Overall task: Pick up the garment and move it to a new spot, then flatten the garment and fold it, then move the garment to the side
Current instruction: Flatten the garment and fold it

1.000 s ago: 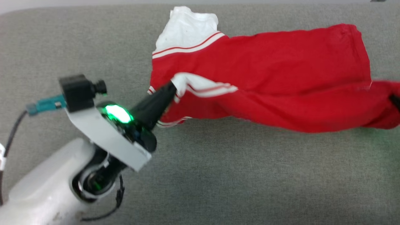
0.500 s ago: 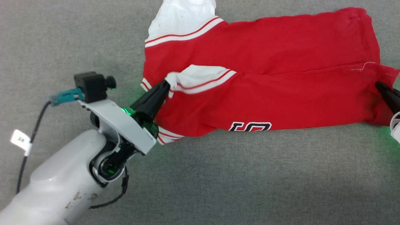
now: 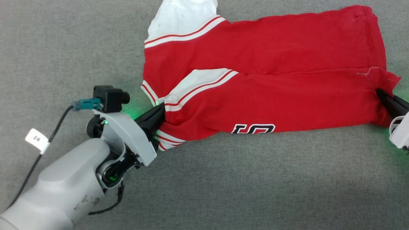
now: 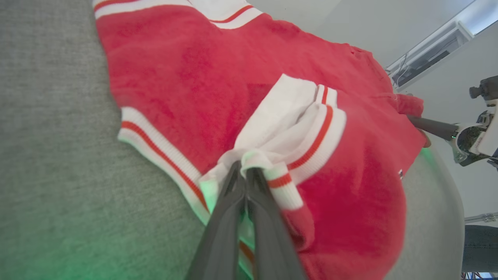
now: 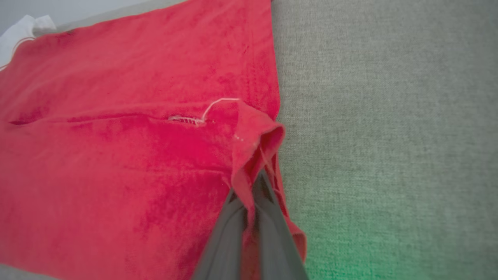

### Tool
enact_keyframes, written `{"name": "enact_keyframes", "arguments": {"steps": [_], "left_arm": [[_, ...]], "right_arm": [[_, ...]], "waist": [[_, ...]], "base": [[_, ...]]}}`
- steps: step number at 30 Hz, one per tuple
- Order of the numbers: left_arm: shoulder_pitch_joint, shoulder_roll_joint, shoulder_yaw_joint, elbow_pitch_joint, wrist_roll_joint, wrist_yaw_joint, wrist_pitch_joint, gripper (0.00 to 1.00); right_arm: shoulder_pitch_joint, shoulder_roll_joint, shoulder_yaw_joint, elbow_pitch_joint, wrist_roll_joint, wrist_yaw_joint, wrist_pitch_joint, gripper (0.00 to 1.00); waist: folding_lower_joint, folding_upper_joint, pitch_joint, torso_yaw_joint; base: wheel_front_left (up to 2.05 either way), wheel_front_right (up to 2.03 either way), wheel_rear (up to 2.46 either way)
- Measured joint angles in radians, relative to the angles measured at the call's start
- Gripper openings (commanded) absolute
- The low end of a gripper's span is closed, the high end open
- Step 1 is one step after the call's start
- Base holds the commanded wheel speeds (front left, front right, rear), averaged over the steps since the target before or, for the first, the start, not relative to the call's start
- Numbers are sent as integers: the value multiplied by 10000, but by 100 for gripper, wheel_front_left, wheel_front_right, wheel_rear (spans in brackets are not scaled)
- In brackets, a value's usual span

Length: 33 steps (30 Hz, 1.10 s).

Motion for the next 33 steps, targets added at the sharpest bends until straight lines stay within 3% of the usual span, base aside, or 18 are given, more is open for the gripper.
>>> {"name": "enact_keyframes", "arguments": {"steps": [3,4,5,6,7,14,18,22,28,33], "left_arm": [[-184,-77,-295,290,29,-4,121,0],[-251,-84,-418,405,148,-12,127,8],[-303,-109,-497,516,224,-13,119,20],[-343,-132,-562,593,247,-15,102,44],[-379,-144,-617,667,286,-15,29,100],[-499,420,-848,1191,685,27,-92,100],[-707,773,-953,765,815,403,464,100],[-833,1137,-930,-186,307,894,1647,100],[-865,1699,-1181,-2119,-692,1653,4247,100],[-878,1885,-1312,-2930,-1058,2117,5377,100]], "right_arm": [[-141,-8,255,219,-17,0,-111,0],[-199,-10,341,280,-23,-2,-155,4],[-233,-15,418,314,-79,-2,-278,31],[-242,-19,506,357,-130,-2,-407,56],[-247,-19,575,393,-165,-2,-533,100],[-124,-368,640,322,-382,-2,-1501,100],[379,-575,422,102,-263,-2,-1795,100],[761,-698,217,-146,-190,-2,-1866,100],[1065,-617,33,-437,-211,-2,-1739,100],[1220,-420,-84,-631,-309,-2,-1595,100]], "waist": [[0,0,-54,28],[0,0,-76,32],[0,0,-102,37],[0,0,-134,41],[0,0,-176,45],[0,0,-617,88],[0,0,-959,142],[0,0,-1285,189],[0,0,-1555,99],[0,0,-1533,-79]], "base": [[0,0,0],[0,0,0],[0,0,0],[0,0,0],[0,0,0],[0,0,0],[0,0,0],[0,0,0],[0,0,0],[0,0,0]]}}
